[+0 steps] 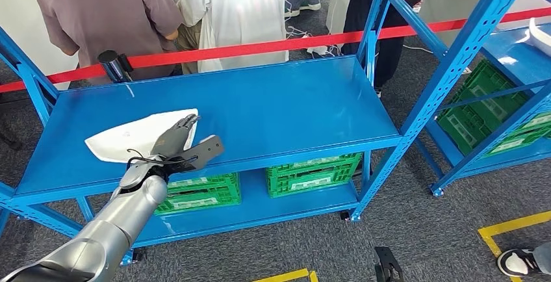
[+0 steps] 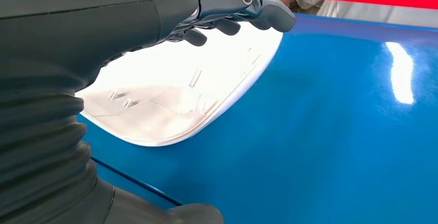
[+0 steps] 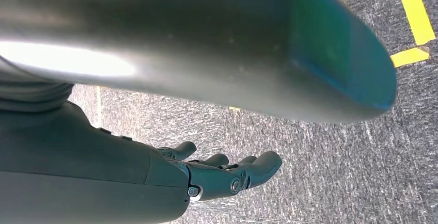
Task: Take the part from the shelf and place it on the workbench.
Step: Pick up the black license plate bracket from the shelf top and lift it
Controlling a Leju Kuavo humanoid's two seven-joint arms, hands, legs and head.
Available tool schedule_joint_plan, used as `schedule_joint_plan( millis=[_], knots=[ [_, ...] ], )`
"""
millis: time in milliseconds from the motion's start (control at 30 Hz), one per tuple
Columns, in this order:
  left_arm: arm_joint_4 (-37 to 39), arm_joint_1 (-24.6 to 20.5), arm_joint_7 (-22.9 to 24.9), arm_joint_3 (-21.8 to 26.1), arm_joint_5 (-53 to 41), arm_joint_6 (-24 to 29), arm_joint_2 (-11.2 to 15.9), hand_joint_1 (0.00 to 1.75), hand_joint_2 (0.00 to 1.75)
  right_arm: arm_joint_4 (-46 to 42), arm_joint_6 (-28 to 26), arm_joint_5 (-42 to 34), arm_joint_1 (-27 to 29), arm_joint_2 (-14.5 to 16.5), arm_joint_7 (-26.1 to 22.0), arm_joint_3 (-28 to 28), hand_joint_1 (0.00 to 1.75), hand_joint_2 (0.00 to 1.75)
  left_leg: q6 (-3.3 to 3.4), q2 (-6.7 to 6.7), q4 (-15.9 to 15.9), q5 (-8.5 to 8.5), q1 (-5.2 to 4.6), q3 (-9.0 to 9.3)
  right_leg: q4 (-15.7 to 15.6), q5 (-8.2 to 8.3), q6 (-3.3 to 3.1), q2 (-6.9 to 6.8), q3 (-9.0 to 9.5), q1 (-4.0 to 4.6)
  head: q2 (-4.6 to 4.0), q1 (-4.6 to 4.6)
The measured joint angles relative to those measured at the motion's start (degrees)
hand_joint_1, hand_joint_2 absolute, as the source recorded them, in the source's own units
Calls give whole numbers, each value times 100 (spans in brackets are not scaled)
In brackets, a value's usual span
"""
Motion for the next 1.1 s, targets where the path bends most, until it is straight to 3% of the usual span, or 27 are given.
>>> schedule_joint_plan(
  millis=[433, 700, 1100],
  knots=[
    [6, 84, 1028, -878, -641, 1163, 63, 0, 175, 0, -7, 180, 0, 3, 3, -46, 0, 0, 0, 0, 0, 0, 0, 0, 0, 0, 0, 0, 1, 0, 0, 0],
    [89, 100, 2242, -1262, -966, 1091, 332, 0, 175, 0, 58, 327, 1, 4, -2, -50, 0, 0, -1, 3, -1, 0, 2, 0, 0, 0, 0, 0, 0, 3, 0, -1],
    [145, 88, 2402, -1339, -958, 1056, 704, 0, 175, 0, 67, 459, -12, 4, 1, -50, 0, 0, 0, -2, -2, 0, 3, 2, 1, -3, 1, -7, 6, 3, 0, -1]
  ],
)
